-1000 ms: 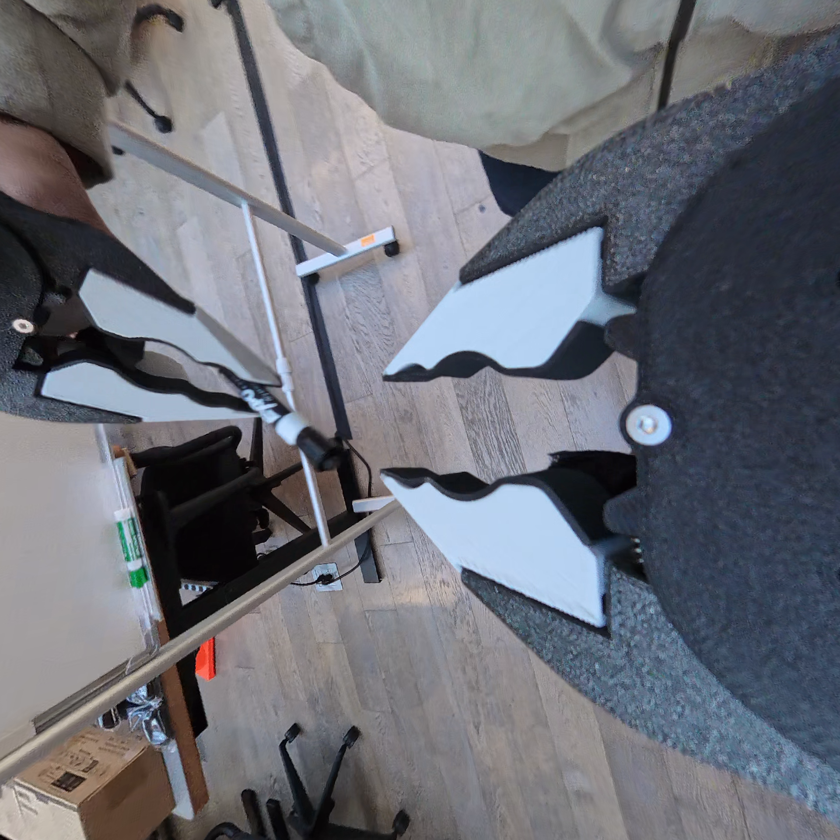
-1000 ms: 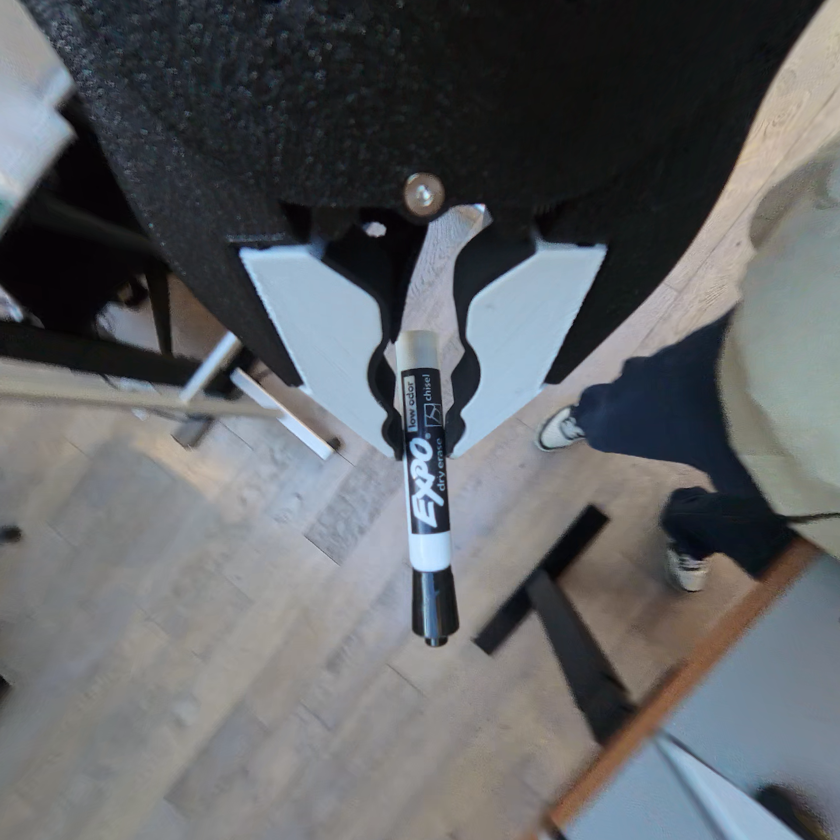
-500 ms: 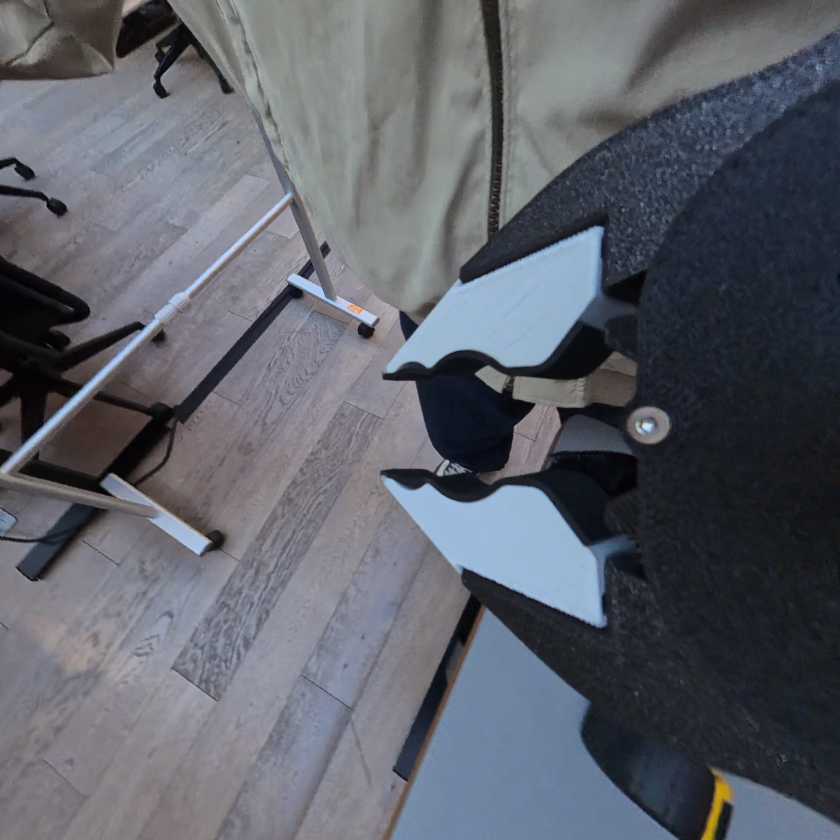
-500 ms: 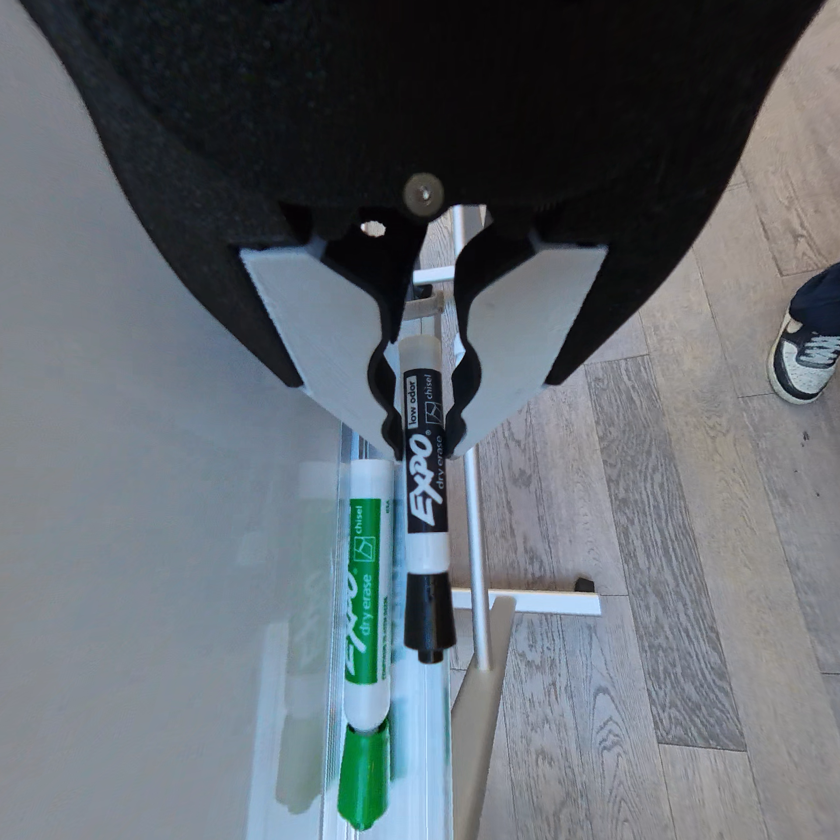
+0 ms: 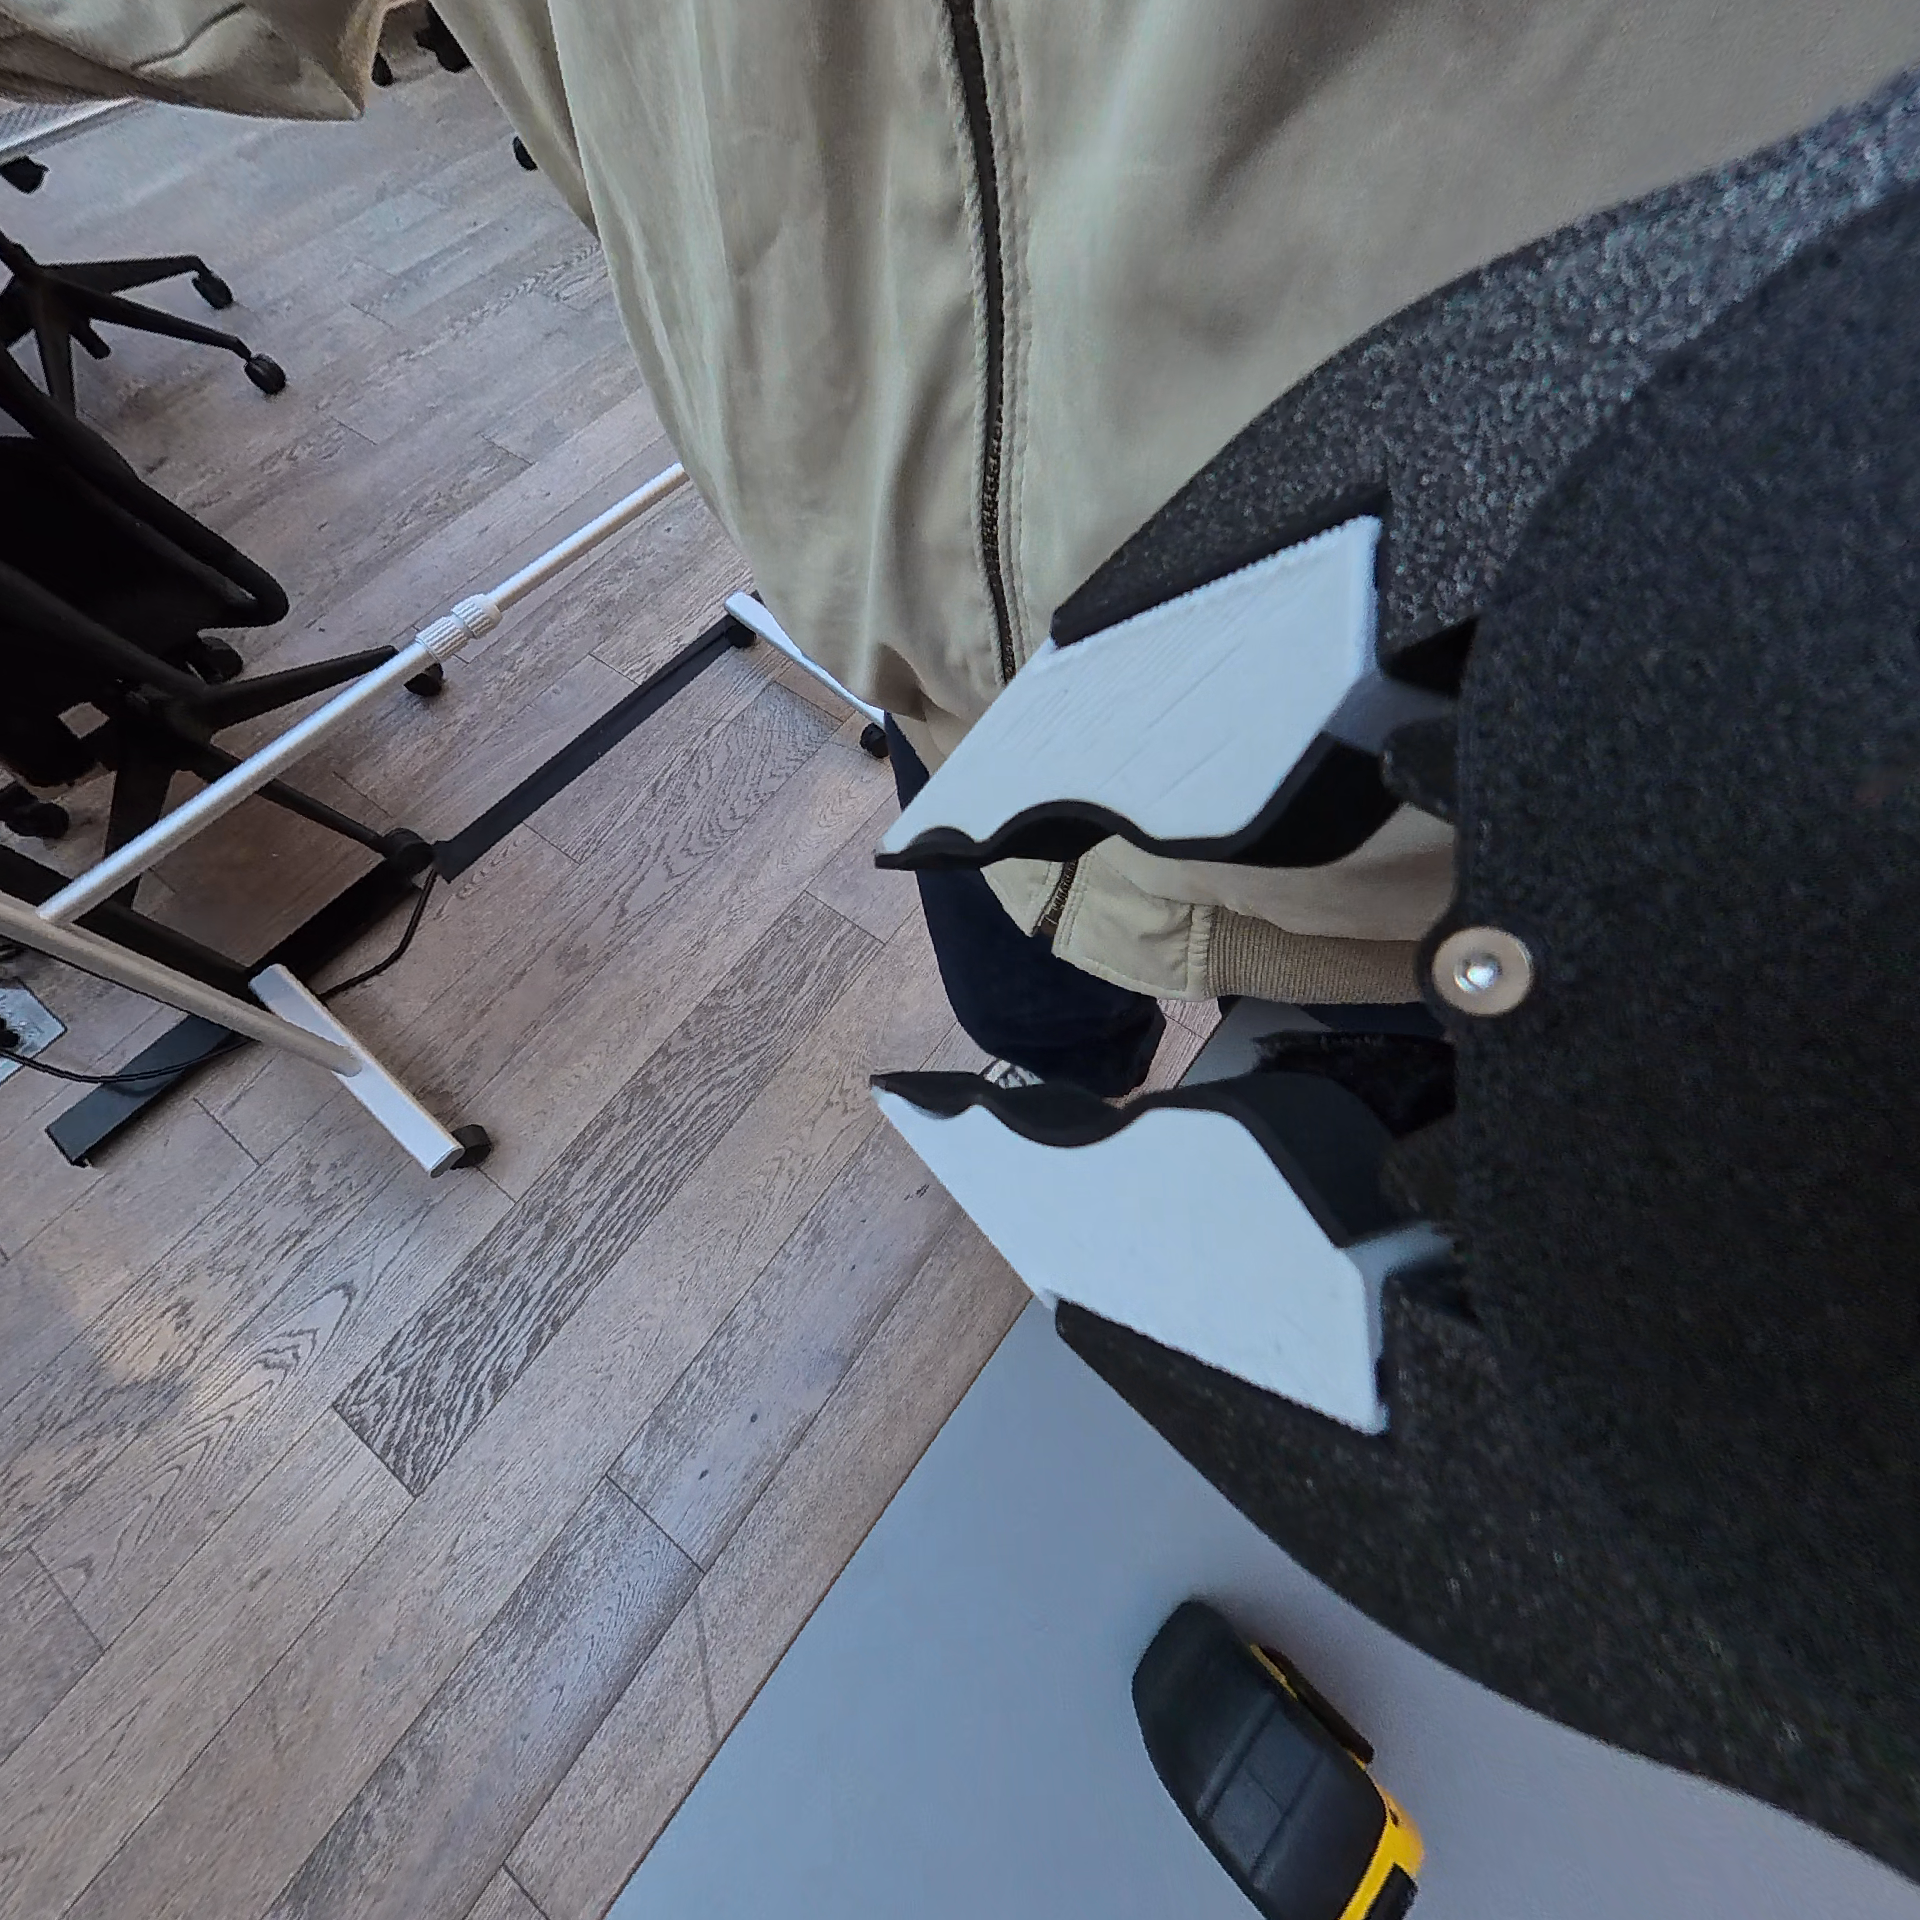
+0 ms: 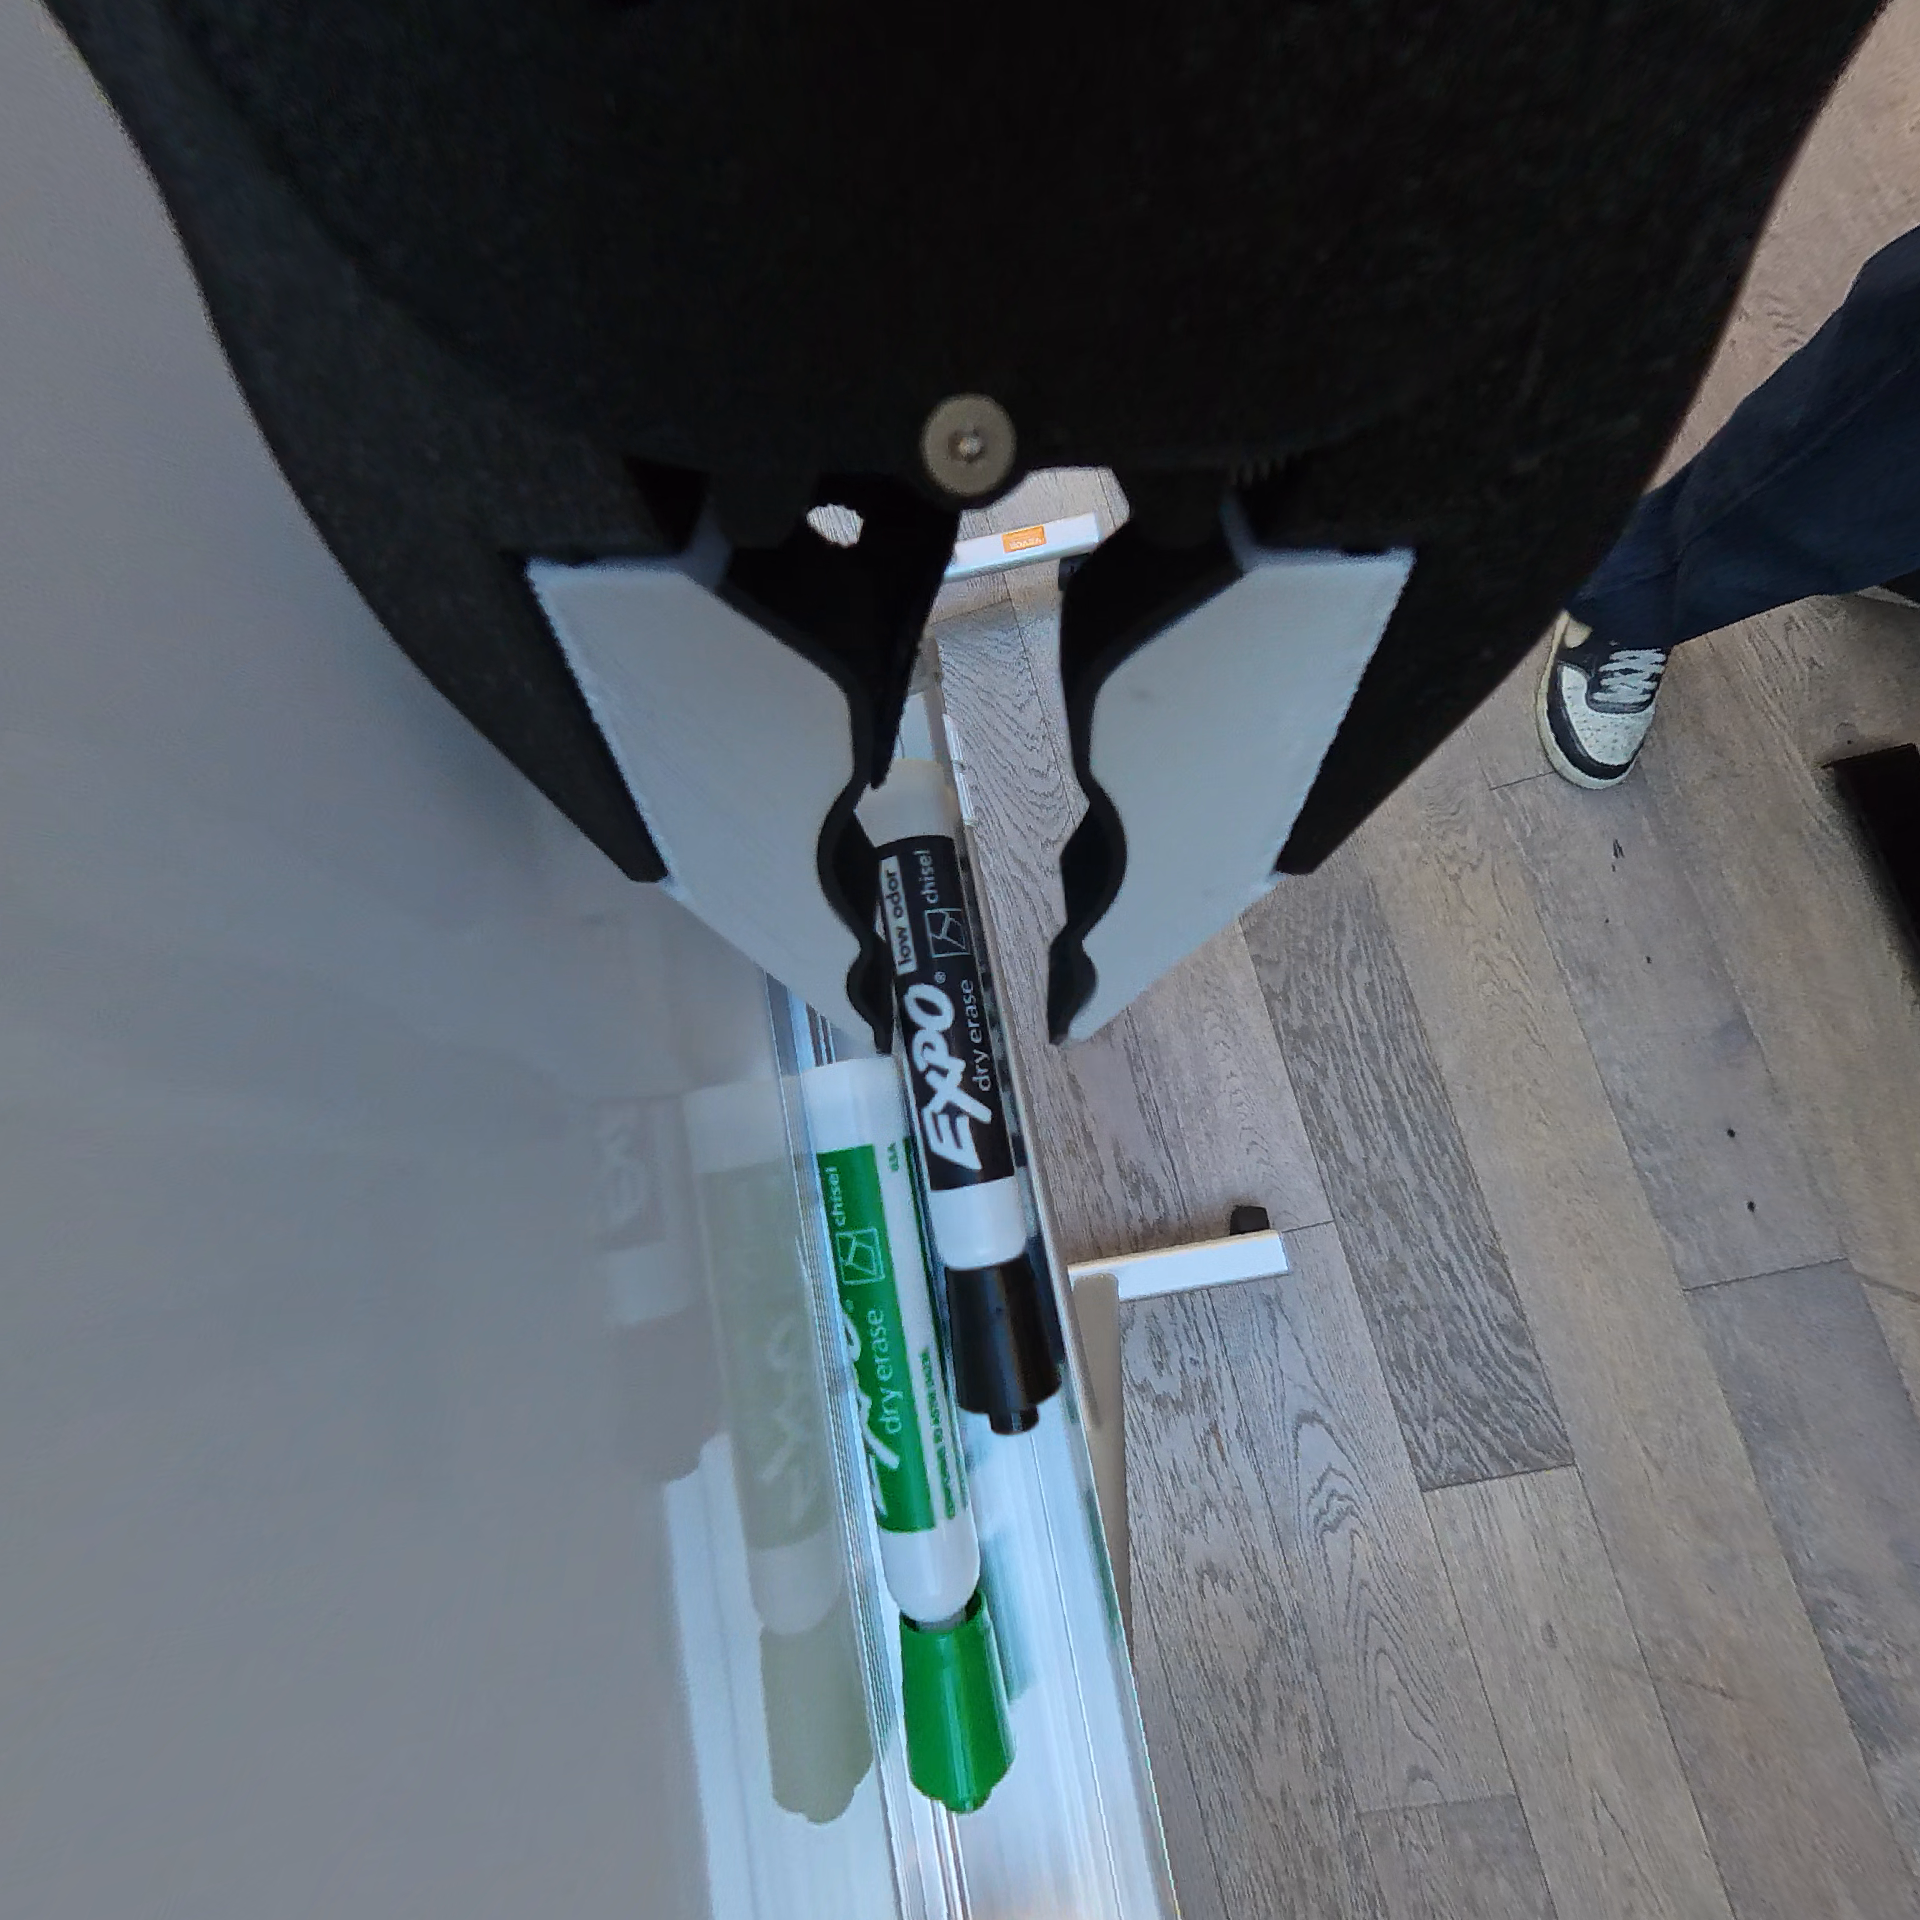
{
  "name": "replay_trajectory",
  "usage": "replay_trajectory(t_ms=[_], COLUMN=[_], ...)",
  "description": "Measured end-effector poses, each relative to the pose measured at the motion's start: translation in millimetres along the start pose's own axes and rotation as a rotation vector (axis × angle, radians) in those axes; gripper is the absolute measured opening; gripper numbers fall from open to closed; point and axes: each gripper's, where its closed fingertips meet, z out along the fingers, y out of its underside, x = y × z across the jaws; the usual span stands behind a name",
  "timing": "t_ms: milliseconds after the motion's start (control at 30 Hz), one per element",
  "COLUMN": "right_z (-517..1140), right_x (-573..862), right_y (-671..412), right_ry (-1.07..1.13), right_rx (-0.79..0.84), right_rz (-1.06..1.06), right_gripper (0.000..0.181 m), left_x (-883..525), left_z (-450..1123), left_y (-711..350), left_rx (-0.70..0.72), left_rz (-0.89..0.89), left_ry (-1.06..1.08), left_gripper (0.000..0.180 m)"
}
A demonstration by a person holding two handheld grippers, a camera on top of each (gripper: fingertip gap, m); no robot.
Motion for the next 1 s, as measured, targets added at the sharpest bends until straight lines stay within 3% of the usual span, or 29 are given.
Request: replay_trajectory(t_ms=[233, 433, 533, 600, 667, 733, 767, 800, 933, 1000], right_z=[-14.5, -88.3, -136.3, -179.6, -223.2, -249.6, -251.6, -249.9, -246.1, -240.7], right_x=[-9.0, -60.2, -182.8, -294.8, -400.8, -506.7, -552.6, -595.6, -742.9, -790.5], right_y=[-1.9, -32.5, -65.4, -87.3, -103.7, -95.9, -88.3, -81.1, -10.9, 22.8], right_ry=[0.002, 0.142, -0.066, -0.284, -0.506, -0.8, -0.893, -0.983, -1.358, -1.386], right_rx=[0.033, 0.188, 0.408, 0.653, 0.909, 0.986, 0.958, 0.887, 0.437, 0.34], right_rz=[0.005, -0.119, -0.248, -0.362, -0.347, -0.35, -0.39, -0.398, -0.617, -0.736], right_gripper=[0.035, 0.049, 0.049, 0.053, 0.07, 0.083, 0.067, 0.065, 0.065, 0.068], left_x=[-5.3, -20.8, -29.2, -36.6, -43.9, -52.5, -57.1, -63.3, -87.5, -93.4], left_z=[-13.1, -38.3, -56.4, -70.9, -86.7, -105.3, -114.7, -124.2, -169.3, -188.3], left_y=[10.7, 17.0, 26.7, 34.5, 42.2, 47.9, 51.7, 57.3, 95.0, 122.0], left_rx=[0.025, 0.091, 0.14, 0.179, 0.231, 0.296, 0.321, 0.339, 0.405, 0.446], left_rz=[-0.046, -0.103, -0.15, -0.176, -0.205, -0.23, -0.236, -0.239, -0.262, -0.308], left_ry=[-0.004, -0.076, -0.114, -0.151, -0.185, -0.219, -0.236, -0.265, -0.43, -0.479], left_gripper=[0.039, 0.038, 0.038, 0.038, 0.038, 0.038, 0.038, 0.038, 0.038, 0.038])
